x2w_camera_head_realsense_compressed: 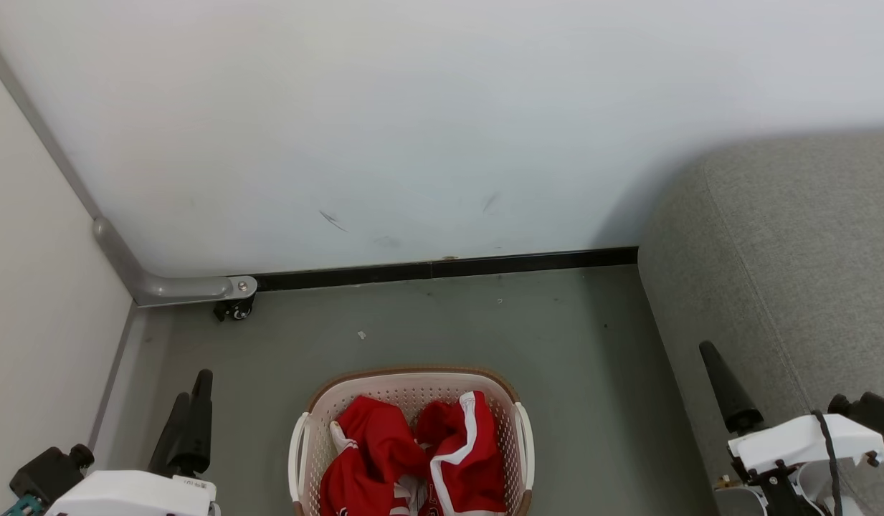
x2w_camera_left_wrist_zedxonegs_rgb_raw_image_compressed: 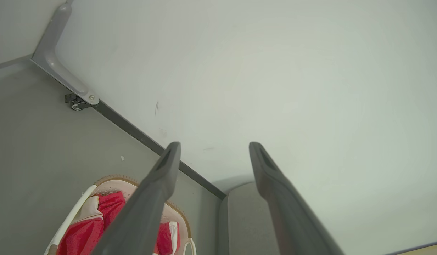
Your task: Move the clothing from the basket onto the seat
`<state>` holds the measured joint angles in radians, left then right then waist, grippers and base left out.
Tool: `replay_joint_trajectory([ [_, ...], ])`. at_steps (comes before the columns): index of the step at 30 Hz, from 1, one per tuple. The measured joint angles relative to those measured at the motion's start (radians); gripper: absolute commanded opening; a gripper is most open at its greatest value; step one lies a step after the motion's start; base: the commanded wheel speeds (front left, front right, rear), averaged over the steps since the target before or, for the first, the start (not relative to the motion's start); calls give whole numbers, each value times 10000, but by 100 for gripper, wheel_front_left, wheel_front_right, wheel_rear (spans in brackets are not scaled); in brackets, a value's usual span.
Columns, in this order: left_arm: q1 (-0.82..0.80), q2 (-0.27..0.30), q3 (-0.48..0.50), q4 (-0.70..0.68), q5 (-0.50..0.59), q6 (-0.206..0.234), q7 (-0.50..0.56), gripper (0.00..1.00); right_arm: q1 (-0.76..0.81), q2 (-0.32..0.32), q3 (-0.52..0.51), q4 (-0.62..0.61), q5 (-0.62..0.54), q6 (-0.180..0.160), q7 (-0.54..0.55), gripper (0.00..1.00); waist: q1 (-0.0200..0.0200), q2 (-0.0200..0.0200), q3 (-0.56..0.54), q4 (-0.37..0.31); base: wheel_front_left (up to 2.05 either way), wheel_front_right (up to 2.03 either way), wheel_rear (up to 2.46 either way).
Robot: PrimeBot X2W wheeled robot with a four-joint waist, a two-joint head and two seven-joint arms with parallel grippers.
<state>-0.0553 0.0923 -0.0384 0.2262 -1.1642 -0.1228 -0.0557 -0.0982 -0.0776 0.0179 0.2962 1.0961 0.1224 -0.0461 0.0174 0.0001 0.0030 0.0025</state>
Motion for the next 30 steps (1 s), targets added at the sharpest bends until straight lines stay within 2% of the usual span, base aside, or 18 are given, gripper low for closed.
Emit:
replay_joint_trajectory([
  [5,-9,6,-4,-161,721,-2,-144,100,-130,4,12,-115,-635,2,-169,100,-17,0,4,0,0,0,0],
  [19,-9,17,-44,-617,3338,-2,-621,100,-133,19,224,-240,-2907,4,-663,100,-133,0,141,-3,0,0,0],
  [30,-16,-128,-33,-915,5116,-17,-1022,100,-406,40,347,-393,-4510,6,-1064,100,-161,0,263,4,0,0,0],
])
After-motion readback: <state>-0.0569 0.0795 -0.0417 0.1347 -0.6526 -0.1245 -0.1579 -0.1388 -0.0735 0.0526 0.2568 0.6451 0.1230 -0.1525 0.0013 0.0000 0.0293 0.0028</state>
